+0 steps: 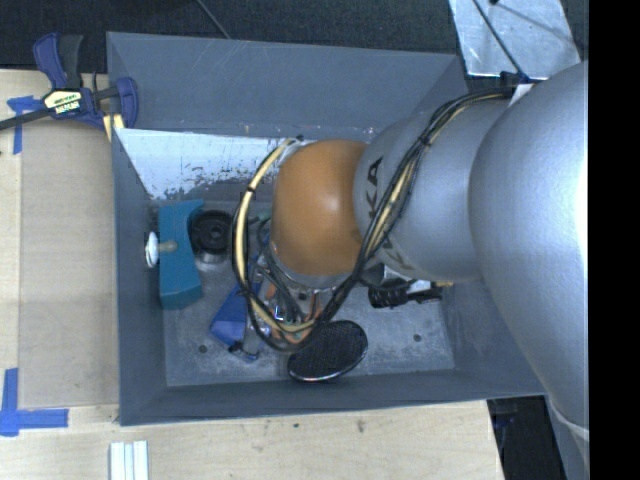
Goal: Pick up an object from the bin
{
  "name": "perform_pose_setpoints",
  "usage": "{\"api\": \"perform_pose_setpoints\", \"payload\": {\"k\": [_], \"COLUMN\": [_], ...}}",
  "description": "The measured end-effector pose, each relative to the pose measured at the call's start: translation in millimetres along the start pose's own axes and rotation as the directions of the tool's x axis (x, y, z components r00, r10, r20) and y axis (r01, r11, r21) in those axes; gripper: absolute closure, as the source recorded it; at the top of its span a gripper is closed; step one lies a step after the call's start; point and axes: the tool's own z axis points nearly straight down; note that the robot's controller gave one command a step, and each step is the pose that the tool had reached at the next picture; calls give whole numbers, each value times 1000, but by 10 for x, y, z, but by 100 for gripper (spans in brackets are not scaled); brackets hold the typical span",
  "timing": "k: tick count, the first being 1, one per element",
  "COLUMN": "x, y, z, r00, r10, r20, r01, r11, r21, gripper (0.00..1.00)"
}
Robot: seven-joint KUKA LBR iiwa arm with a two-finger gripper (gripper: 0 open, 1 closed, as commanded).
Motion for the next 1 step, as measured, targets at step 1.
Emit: {"api": "perform_pose_setpoints", "payload": {"k": [1], "x": [139], "y": [-102], "z": [617], "r00": [1000], "r10": [-23], "r20": [4], "r01": [23], "r11": [1000], "r21": [-1], "gripper": [0]}}
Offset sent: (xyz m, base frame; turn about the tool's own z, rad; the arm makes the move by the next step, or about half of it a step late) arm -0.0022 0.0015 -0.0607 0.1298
